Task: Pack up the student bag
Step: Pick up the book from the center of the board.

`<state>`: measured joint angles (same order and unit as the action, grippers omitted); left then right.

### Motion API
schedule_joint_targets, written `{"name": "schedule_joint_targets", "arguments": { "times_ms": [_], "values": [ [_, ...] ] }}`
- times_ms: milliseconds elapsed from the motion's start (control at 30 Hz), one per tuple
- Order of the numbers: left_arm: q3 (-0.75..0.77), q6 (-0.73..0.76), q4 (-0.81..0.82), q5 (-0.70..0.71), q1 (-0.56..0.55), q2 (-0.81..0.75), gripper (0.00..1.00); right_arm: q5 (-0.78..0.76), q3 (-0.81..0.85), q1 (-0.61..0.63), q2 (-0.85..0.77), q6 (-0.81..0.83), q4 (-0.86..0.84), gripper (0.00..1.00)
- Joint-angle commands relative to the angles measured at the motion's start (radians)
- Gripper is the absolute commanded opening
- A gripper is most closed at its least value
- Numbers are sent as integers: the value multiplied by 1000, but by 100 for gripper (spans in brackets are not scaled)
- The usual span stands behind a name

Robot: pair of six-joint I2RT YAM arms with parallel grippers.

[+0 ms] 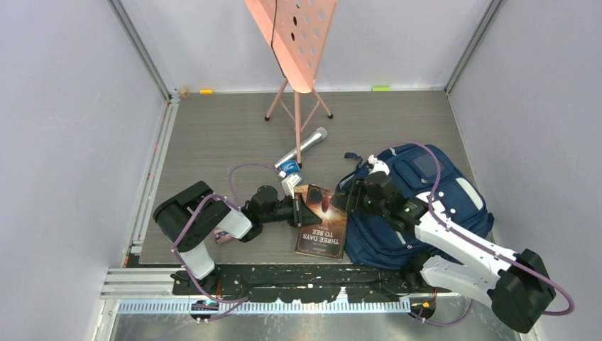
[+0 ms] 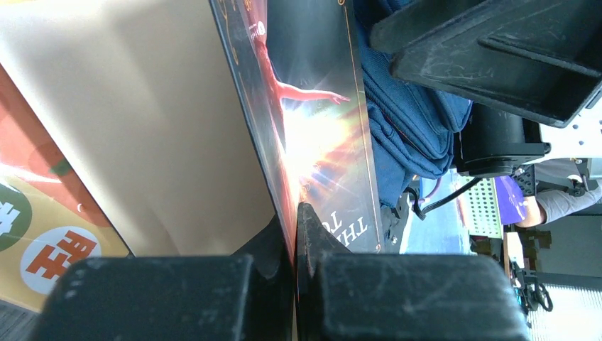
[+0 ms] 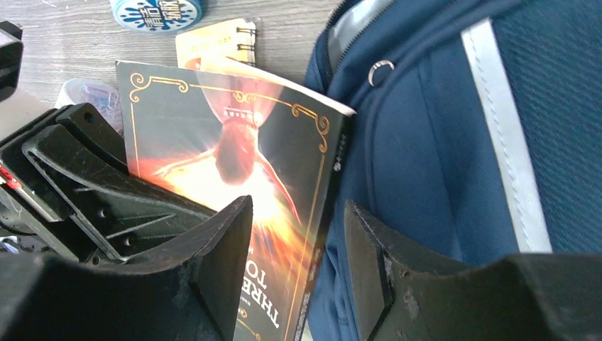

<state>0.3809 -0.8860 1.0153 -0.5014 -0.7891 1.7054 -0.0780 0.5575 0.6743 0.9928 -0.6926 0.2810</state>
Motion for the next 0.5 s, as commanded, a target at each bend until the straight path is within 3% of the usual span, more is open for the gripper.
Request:
{"name": "schedule_joint_targets", "arguments": {
  "times_ms": [0,300,467],
  "values": [
    [-5,19,72,-14,4,2,0,-63,10,14,-72,-71,160,57],
    [-11,33,40,-6,3,-22,0,-107,25,132,-146,-150,150,49],
    [-11,38,21,-5,4,-36,0,-123,28,188,-99,-174,107,47]
  ]
}}
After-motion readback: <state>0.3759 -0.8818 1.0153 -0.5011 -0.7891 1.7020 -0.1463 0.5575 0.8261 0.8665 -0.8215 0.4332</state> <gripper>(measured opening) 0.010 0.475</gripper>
